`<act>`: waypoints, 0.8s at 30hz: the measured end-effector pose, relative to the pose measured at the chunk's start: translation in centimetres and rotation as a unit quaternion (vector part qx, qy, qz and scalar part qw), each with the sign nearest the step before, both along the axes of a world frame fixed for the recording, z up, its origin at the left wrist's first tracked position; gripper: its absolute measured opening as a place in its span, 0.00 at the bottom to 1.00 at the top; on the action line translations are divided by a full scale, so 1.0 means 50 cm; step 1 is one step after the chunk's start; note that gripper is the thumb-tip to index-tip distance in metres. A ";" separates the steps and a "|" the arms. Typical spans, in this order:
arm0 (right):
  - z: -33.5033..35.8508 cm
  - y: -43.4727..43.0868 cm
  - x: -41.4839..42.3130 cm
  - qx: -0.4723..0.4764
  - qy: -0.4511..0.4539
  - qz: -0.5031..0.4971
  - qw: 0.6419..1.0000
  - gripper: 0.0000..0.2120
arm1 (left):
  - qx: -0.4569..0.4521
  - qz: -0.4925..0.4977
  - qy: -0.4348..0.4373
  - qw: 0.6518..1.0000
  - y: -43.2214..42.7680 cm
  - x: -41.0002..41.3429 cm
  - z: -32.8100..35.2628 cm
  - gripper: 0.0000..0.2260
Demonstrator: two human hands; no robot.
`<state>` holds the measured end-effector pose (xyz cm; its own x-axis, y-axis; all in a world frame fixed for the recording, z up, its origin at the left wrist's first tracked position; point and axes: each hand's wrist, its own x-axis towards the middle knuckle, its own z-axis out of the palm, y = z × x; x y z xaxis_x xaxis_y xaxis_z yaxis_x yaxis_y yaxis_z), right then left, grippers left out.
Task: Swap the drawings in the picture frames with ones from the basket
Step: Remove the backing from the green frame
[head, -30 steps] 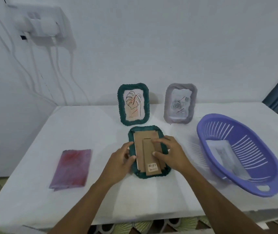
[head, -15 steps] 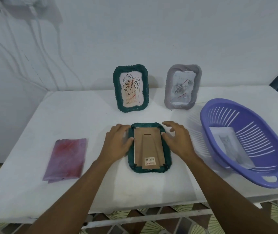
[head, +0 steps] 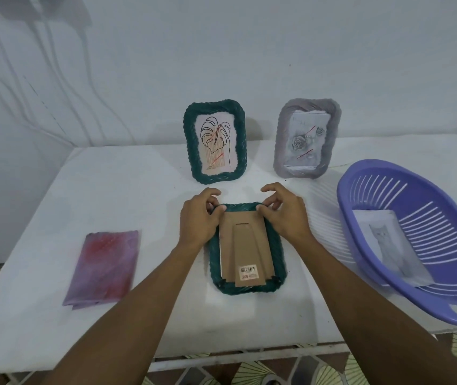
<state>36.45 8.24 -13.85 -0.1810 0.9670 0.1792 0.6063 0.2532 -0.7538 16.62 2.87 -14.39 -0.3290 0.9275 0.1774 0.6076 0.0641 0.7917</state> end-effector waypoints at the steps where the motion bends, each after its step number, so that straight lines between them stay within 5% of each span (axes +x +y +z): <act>1: -0.001 0.001 -0.002 0.001 -0.002 -0.006 1.000 0.14 | 0.000 0.004 -0.001 1.000 0.001 0.001 0.000 0.12; 8: -0.007 -0.010 -0.002 -0.005 -0.006 -0.004 1.000 0.14 | -0.024 -0.033 -0.014 0.999 -0.005 -0.010 0.004 0.20; 18: -0.019 -0.220 0.136 0.071 -0.055 0.127 0.988 0.12 | -0.008 -0.190 0.104 0.976 -0.268 -0.021 -0.019 0.22; 24: -0.032 -0.261 0.141 0.066 -0.092 0.118 0.986 0.17 | 0.025 -0.171 0.079 0.982 -0.284 0.005 -0.037 0.15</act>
